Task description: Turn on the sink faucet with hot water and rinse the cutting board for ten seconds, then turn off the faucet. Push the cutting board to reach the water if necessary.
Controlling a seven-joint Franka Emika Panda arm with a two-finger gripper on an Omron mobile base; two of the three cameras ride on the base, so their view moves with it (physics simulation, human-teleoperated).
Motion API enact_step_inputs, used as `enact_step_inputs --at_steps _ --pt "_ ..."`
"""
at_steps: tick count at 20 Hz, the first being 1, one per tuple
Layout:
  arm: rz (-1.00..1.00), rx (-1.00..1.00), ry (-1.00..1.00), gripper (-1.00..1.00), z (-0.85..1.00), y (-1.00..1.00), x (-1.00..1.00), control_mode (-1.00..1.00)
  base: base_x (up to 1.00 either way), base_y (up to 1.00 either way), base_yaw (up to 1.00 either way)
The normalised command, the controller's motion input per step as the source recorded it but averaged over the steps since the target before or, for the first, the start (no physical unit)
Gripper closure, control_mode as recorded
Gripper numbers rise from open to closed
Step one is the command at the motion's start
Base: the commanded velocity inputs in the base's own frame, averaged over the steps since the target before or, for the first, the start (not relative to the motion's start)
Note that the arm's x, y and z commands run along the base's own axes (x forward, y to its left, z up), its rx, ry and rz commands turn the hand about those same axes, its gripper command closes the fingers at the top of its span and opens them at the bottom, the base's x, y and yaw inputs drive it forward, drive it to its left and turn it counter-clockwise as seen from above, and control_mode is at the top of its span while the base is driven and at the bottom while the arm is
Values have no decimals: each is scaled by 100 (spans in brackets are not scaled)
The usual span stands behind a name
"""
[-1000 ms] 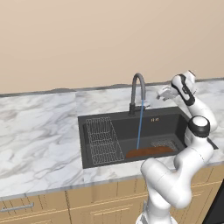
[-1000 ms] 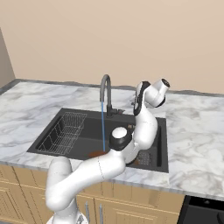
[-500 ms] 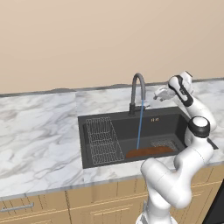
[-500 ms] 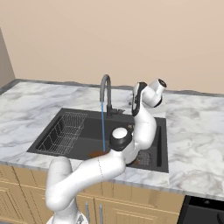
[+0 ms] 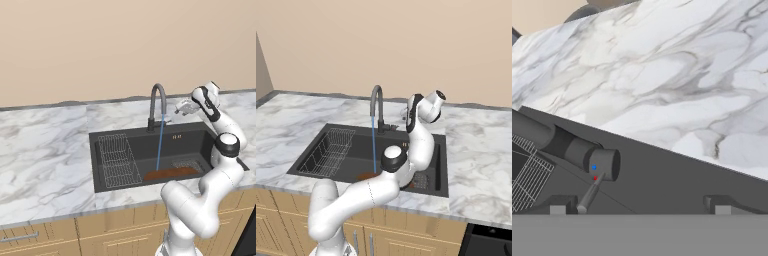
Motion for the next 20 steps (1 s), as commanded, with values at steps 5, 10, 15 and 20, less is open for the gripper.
enact_step_inputs --at_steps 5,10,15,20 --pt "0 0 0 -100 0 0 0 -100 0 0 0" --pt "0 0 0 -100 0 0 0 -100 0 0 0" --pt "0 0 0 -100 0 0 0 -100 0 0 0" --pt "0 0 0 -100 0 0 0 -100 0 0 0"
